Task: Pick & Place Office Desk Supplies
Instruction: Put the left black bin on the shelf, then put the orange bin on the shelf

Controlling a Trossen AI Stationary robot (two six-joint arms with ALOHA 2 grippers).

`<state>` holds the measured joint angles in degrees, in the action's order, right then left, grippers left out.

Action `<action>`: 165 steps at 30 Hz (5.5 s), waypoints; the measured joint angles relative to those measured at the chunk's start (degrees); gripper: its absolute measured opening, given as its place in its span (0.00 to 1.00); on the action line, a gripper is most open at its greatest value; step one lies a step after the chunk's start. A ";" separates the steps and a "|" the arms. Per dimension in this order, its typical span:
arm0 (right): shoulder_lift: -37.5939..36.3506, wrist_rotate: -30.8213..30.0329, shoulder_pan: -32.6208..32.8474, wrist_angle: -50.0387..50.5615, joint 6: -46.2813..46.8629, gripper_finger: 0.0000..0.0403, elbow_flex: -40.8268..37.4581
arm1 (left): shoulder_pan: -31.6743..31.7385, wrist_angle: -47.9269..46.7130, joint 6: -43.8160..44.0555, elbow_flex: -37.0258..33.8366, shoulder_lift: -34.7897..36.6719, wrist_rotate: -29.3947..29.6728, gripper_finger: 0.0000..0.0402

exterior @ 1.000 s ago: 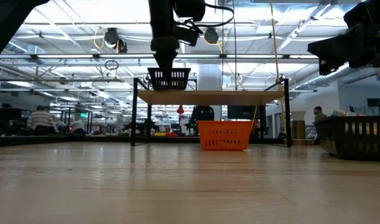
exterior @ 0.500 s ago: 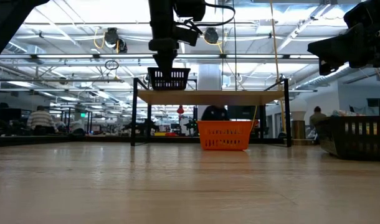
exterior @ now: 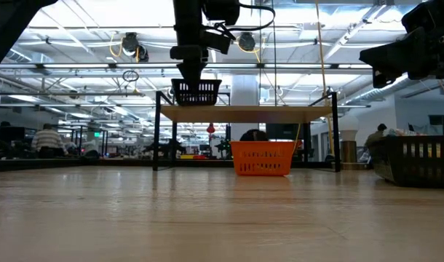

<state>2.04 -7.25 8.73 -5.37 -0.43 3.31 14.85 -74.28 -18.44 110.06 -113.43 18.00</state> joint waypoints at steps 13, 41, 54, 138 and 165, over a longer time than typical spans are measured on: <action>0.00 0.02 0.00 0.02 -0.15 0.00 0.00 | -0.20 -2.11 -1.26 -0.04 -0.02 2.71 0.03; 0.00 0.07 0.00 0.04 -0.04 0.00 0.00 | -3.40 -2.44 -0.66 -0.13 -0.11 9.33 0.59; 0.00 0.04 0.00 0.02 -0.02 0.00 0.00 | -4.01 -1.44 0.05 -0.07 -0.09 9.50 0.61; 0.00 -0.09 -0.01 -1.25 0.79 0.00 0.00 | -23.95 78.93 9.58 -77.60 72.95 -12.54 0.00; 16.78 -8.23 -0.02 -7.17 -0.75 0.00 6.72 | -16.79 77.64 26.84 -109.15 110.11 -7.41 0.00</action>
<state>18.82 -15.48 8.71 -12.53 -1.17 10.03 -1.93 3.35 8.41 0.91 -3.32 10.59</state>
